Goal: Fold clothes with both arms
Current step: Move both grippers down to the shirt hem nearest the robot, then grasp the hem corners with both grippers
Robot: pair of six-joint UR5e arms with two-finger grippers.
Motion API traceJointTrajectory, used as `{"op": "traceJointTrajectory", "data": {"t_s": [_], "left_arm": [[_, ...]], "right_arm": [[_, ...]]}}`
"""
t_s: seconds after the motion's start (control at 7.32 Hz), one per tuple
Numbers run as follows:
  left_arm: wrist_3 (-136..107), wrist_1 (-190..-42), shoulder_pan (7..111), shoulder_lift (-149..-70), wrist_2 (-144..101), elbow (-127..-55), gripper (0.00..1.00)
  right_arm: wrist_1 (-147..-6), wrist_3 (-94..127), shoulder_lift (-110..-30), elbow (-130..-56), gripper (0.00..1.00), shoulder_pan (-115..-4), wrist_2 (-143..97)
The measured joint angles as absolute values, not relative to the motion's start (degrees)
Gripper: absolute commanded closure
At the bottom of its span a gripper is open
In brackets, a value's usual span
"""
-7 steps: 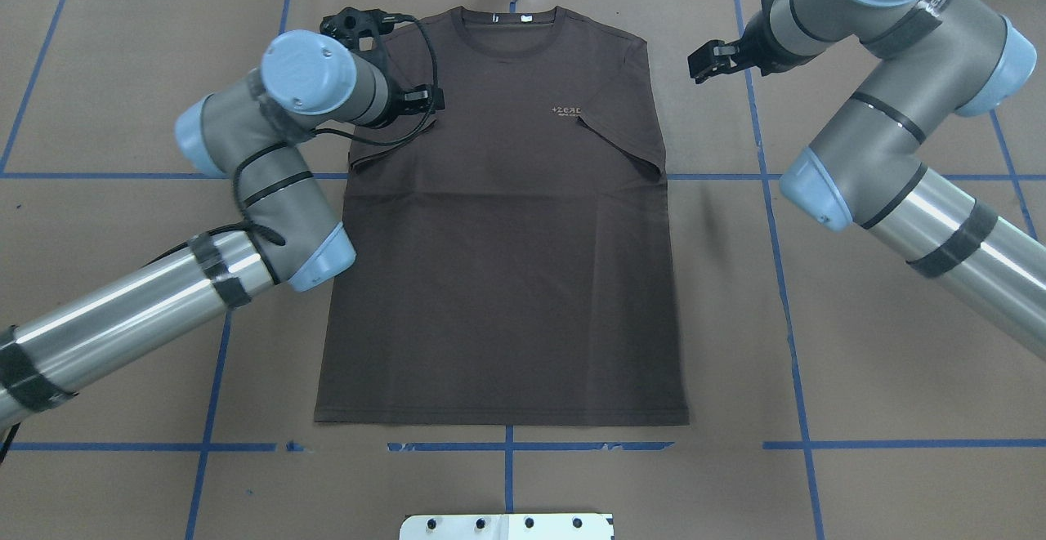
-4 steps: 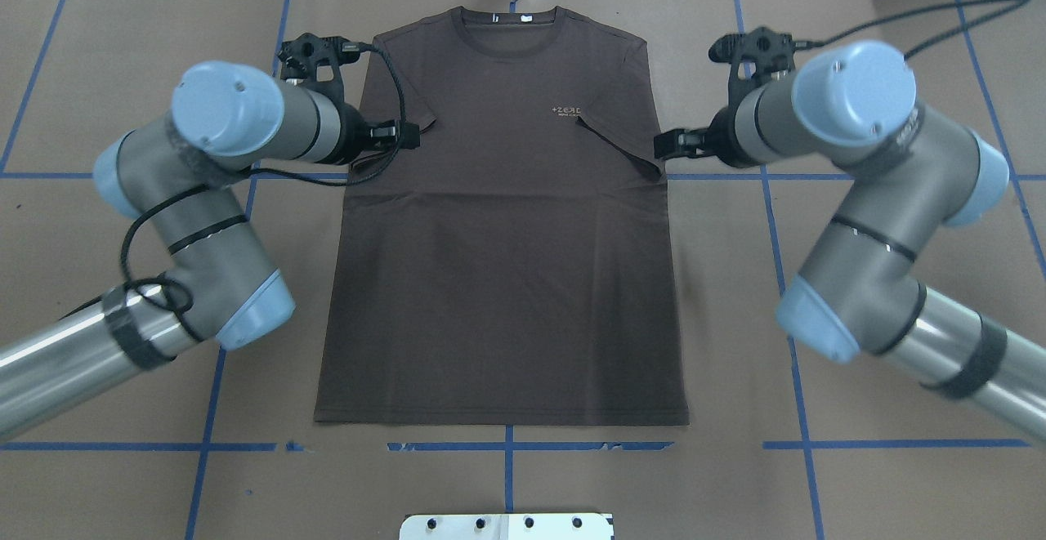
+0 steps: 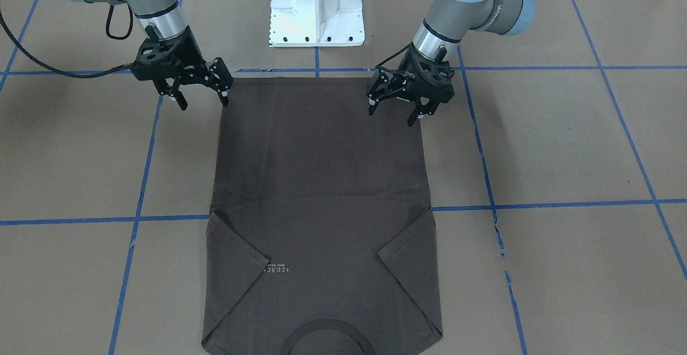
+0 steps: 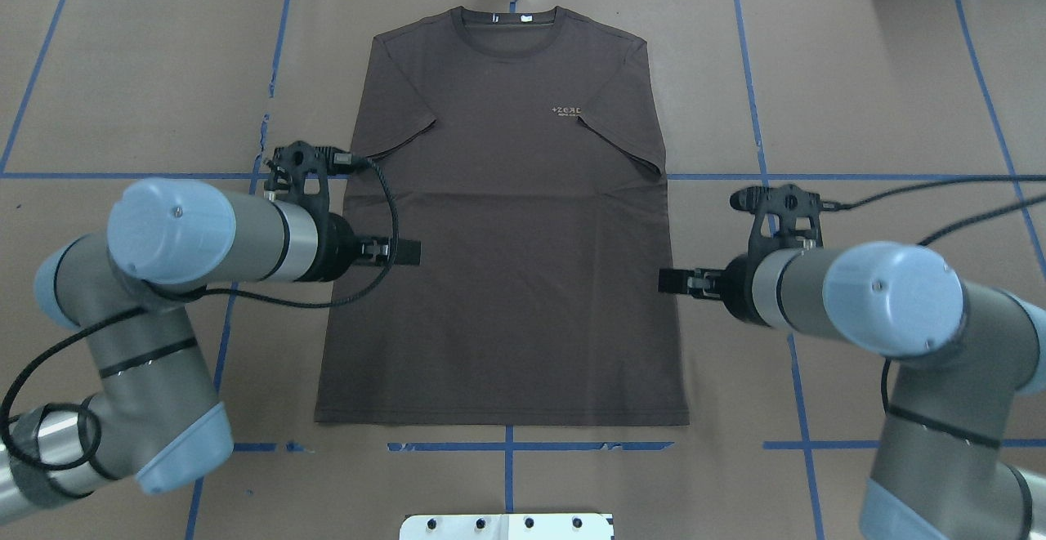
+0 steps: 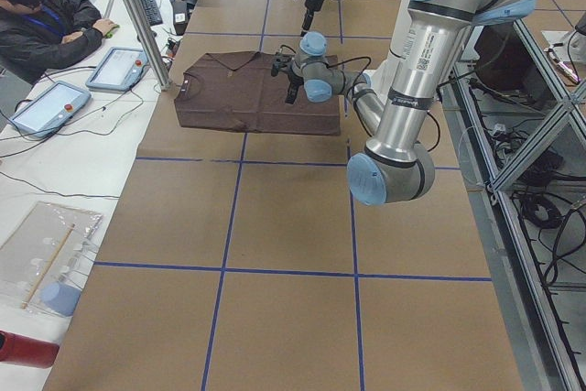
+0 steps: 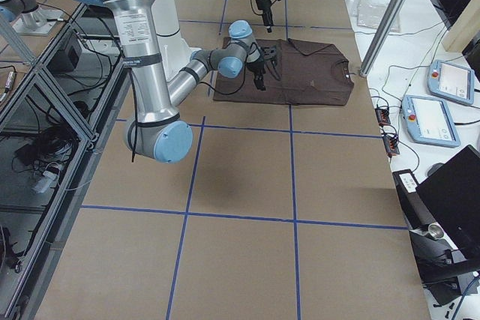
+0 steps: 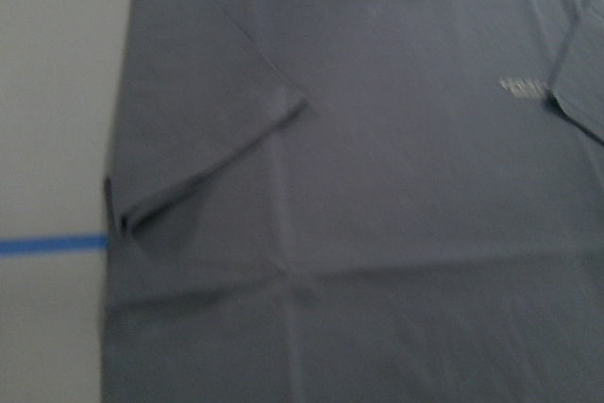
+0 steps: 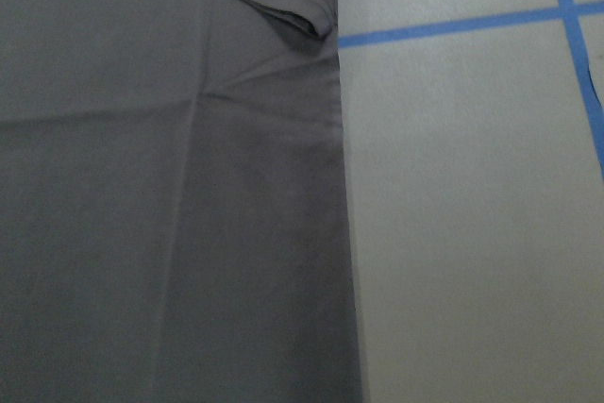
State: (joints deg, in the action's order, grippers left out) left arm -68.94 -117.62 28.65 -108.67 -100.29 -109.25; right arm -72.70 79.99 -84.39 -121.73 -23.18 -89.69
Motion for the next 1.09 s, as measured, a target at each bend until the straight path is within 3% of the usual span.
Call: {"op": "traceJointTrajectory", "data": {"t_s": [0.14,0.27,0.41,1.09], "left_arm": [[-70.7,-117.6,25.9,-104.5,-98.2,-112.2,0.10],[-73.5,-117.6,22.9,-100.2,-96.2,-115.0,0.36],[-77.5,-117.5,19.6,-96.8,-94.4,-116.8,0.43],[-87.2,-110.8,12.6,-94.2,-92.2,-117.6,0.45]], "right_arm": [[-72.7,83.4,-87.3,-124.0,0.02,-19.1,-86.2],[-72.7,85.8,-89.3,-125.6,0.02,-16.2,-83.7],[-72.7,87.0,-90.4,-126.4,0.01,-14.5,-82.0],[-72.7,87.7,-90.9,-126.8,0.01,-13.4,-80.3]]}}
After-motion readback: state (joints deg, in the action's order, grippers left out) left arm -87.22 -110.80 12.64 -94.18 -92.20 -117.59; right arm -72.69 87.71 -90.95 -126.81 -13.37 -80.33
